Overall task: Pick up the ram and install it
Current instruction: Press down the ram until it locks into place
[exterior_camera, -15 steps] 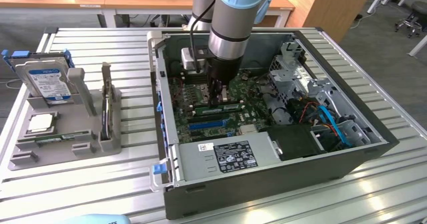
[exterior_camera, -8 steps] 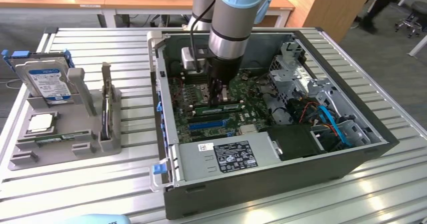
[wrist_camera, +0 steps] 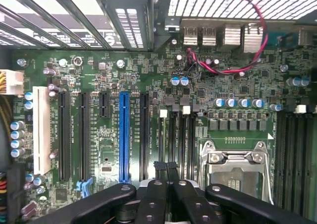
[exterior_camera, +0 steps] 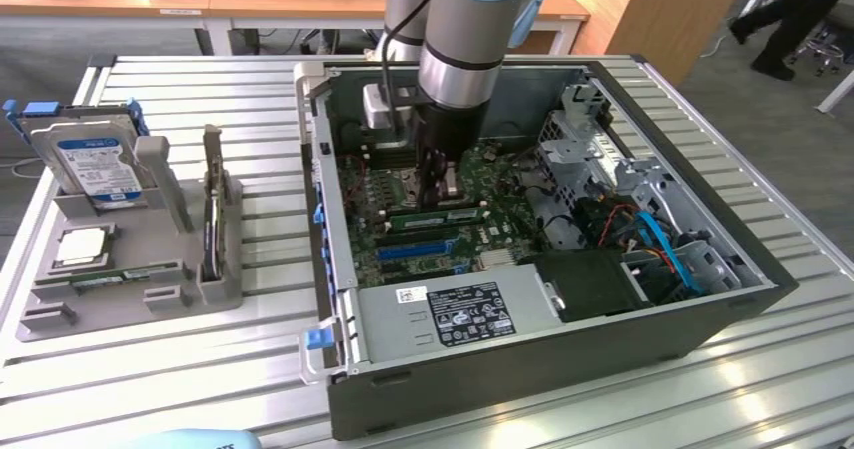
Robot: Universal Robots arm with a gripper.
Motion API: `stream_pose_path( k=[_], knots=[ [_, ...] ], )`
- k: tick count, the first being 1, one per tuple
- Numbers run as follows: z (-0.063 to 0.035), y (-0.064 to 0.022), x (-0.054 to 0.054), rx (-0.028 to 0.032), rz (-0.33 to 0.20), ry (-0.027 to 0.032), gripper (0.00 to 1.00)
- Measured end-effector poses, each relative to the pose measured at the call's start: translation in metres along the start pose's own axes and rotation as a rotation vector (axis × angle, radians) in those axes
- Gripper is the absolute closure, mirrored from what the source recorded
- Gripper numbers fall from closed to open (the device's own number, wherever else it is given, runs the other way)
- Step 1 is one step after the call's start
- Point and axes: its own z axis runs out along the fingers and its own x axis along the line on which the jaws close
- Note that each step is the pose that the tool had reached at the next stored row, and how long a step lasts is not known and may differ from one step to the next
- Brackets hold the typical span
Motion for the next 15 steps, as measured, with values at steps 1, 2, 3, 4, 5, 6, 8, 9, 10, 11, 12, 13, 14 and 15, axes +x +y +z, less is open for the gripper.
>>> stream_pose_path(
  k=[1,2,3,4,5,6,8,9,10,11,12,13,14,15],
  knots=[
    [-0.002,0.0001,0.0,-0.0001,0.0,0.0001,0.9],
    [-0.0041,0.0001,0.0,0.0,0.0,0.0001,0.9],
    [-0.0065,0.0002,0.0,-0.0001,0.0,0.0001,0.9],
    [-0.0086,0.0002,0.0,0.0,0.0,0.0,0.9],
    [-0.0111,0.0002,0.0,0.0,0.0,-0.0001,0.9],
    [-0.0135,0.0003,0.0,0.0,0.0,0.0,0.9],
    [-0.0171,0.0004,0.0,0.0,0.0,0.0001,0.9],
    [-0.0188,0.0004,0.0,0.0,0.0,0.0,0.9],
    [-0.0204,0.0004,0.0,-0.0001,0.0,0.0002,0.9],
    [-0.022,0.0005,0.0,0.0,0.0,0.0002,0.9],
    [-0.0234,0.0005,0.0,-0.0001,0.0,0.0003,0.9],
    [-0.0239,0.0005,0.0,0.0,0.0,0.0003,0.9],
    [-0.0238,0.0005,0.0,0.0,0.0,0.0002,0.9],
    [-0.0238,0.0005,0.0,0.0001,0.0,0.0001,0.9]
  ],
)
